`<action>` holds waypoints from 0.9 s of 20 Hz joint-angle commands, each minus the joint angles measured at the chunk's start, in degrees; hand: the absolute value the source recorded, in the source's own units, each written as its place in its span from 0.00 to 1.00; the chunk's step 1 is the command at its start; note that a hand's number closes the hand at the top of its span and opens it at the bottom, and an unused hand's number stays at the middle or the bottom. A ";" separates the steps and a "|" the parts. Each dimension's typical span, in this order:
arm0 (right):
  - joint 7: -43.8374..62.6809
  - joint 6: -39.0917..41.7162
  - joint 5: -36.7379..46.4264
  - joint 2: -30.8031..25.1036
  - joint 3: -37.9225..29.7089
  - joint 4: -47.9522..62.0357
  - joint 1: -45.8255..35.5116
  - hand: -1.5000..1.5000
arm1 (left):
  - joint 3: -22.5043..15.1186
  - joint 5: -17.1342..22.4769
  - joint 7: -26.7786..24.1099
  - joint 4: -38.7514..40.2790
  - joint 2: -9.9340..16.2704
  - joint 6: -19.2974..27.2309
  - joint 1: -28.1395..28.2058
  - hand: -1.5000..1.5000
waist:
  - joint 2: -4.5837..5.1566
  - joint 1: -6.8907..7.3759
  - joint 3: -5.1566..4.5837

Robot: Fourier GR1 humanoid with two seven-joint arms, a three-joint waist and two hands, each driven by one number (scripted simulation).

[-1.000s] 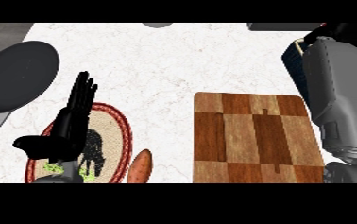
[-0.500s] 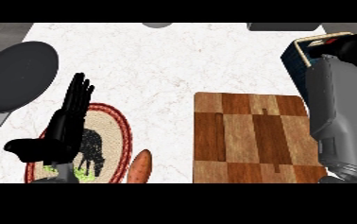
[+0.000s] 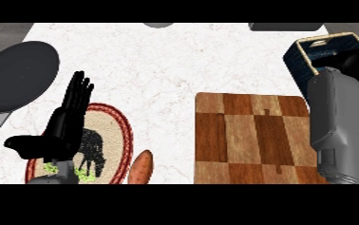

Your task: Pick the tomato from the cutting board and place it in the basket

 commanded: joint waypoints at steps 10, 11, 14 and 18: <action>7.90 -7.32 11.63 1.11 4.74 -9.24 0.98 0.00 | 0.31 -0.70 0.53 2.07 -0.73 0.68 -2.49 0.50 | 0.13 0.19 -0.04; 7.91 -4.37 12.80 1.68 4.39 -15.59 2.46 0.00 | -1.08 -1.42 1.72 -2.91 -0.92 1.21 0.77 0.50 | -0.33 -0.12 -0.06; 9.23 0.27 15.36 3.88 4.50 -20.53 2.96 0.00 | -0.81 -2.03 -0.27 0.46 -1.58 1.64 -0.37 0.50 | -0.28 -0.50 -0.07; 10.36 3.69 18.53 7.35 4.14 -30.84 5.42 0.00 | -0.41 -0.53 1.25 -0.33 -0.74 0.04 0.27 0.50 | -0.46 -0.78 -0.07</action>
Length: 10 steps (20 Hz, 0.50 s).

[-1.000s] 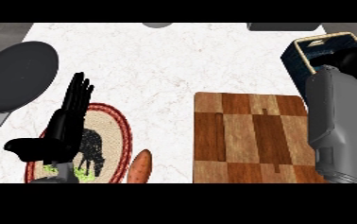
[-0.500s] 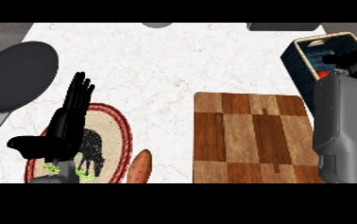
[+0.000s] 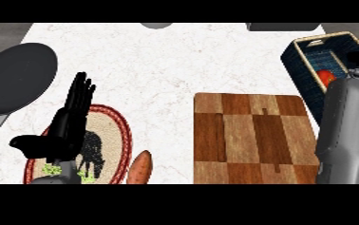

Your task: Pick the tomato from the cutting board and place it in the basket

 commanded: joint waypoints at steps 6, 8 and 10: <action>8.34 5.49 2.14 4.33 6.06 -25.37 6.41 0.00 | 0.48 0.06 0.99 -1.67 0.23 0.35 1.14 0.50 | -0.43 -0.45 0.00; 9.34 9.20 -1.12 4.36 12.68 -32.12 12.09 0.00 | -1.33 -0.74 1.71 -2.73 -0.84 0.74 1.23 0.50 | -0.54 -0.23 0.03; 10.28 15.58 -0.48 4.38 17.73 -36.32 13.77 0.00 | 0.00 0.10 0.74 -0.91 -0.27 0.05 -0.27 0.50 | -0.16 0.08 0.01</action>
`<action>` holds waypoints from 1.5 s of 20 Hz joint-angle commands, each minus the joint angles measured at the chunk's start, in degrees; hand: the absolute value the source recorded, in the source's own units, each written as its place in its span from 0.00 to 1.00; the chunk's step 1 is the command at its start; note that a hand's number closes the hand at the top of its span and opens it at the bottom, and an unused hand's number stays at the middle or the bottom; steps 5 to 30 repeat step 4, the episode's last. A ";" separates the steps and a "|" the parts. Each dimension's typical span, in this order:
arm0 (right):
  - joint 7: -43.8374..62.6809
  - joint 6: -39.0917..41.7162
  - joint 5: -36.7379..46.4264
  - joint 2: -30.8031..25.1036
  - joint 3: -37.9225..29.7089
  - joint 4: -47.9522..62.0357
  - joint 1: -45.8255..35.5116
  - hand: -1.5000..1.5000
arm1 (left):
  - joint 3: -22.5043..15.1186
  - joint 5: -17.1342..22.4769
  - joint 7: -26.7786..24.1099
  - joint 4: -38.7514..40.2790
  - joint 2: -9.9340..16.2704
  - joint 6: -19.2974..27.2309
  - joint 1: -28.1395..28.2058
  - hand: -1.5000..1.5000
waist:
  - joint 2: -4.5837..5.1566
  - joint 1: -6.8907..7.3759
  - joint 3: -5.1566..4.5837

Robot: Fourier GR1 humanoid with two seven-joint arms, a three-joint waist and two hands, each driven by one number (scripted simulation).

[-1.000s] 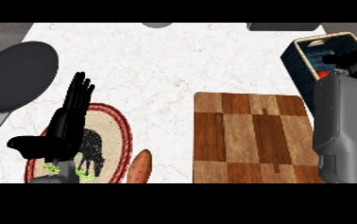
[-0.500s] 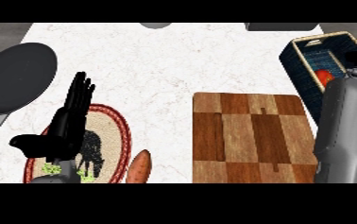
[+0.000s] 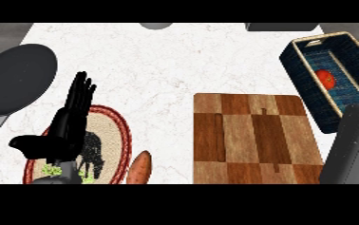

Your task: Pick the tomato from the cutting board and place it in the basket

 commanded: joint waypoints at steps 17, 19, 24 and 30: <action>6.59 11.09 -6.83 0.07 12.58 -21.48 11.29 0.00 | 1.56 0.70 -0.62 0.76 1.22 -1.00 0.15 0.50 | 0.18 -0.01 0.04; 6.59 11.09 -6.83 0.07 12.58 -21.48 11.29 0.00 | 1.56 0.70 -0.62 0.76 1.22 -1.00 0.15 0.50 | 0.18 -0.01 0.04; 6.59 11.09 -6.83 0.07 12.58 -21.48 11.29 0.00 | 1.56 0.70 -0.62 0.76 1.22 -1.00 0.15 0.50 | 0.18 -0.01 0.04; 6.59 11.09 -6.83 0.07 12.58 -21.48 11.29 0.00 | 1.56 0.70 -0.62 0.76 1.22 -1.00 0.15 0.50 | 0.18 -0.01 0.04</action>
